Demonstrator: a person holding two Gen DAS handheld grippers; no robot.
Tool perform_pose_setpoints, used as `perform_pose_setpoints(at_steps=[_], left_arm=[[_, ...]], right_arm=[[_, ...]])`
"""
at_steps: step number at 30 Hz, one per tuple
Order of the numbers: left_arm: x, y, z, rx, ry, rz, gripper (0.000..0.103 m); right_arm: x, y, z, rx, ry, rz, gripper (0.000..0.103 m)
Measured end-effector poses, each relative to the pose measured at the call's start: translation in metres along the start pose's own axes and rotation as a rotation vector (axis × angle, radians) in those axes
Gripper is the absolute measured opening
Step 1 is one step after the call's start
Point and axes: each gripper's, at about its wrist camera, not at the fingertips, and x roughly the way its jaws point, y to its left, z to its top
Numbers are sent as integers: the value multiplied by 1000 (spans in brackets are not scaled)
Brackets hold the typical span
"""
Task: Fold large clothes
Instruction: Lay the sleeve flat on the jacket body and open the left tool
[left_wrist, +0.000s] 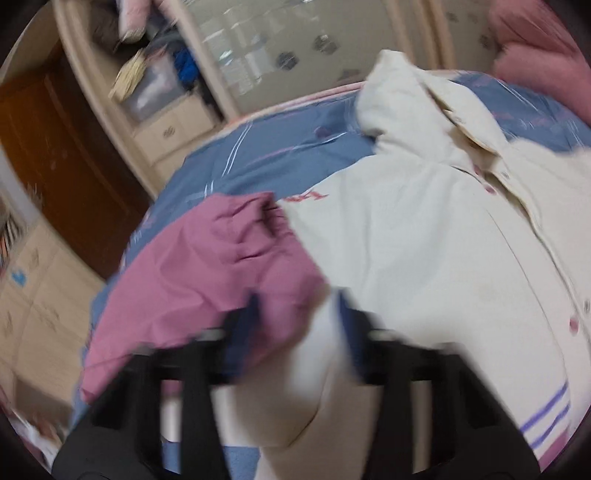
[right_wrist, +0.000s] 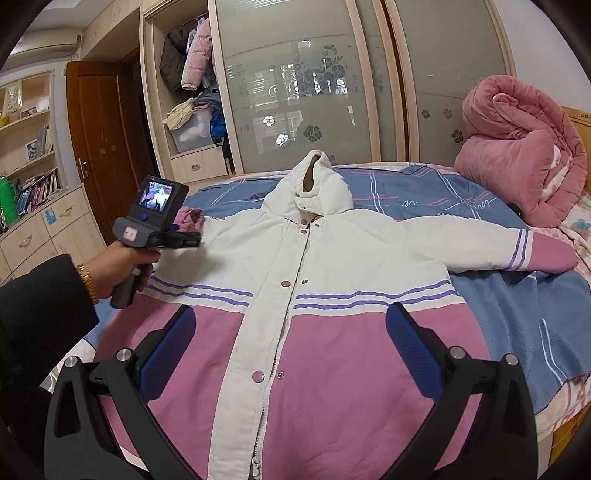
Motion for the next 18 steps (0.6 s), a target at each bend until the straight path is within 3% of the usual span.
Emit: perform_pose_setpoints(at_steps=[3, 7, 10, 14, 17, 18], left_arm=[[-4, 7, 7, -59, -24, -22, 14], [-43, -5, 24, -79, -165, -13, 12], [-81, -26, 34, -67, -290, -97, 12], [-109, -72, 39, 1, -355, -216, 13], [-96, -106, 37, 30, -282, -275, 26], [-84, -115, 33, 28, -240, -289, 41]], right_arm=[[-1, -1, 0, 3, 0, 2, 102], [-1, -2, 1, 4, -4, 1, 102], [1, -2, 0, 7, -2, 2, 102], [1, -2, -1, 5, 0, 1, 102], [1, -1, 0, -2, 0, -3, 102], [2, -2, 0, -3, 2, -5, 102]])
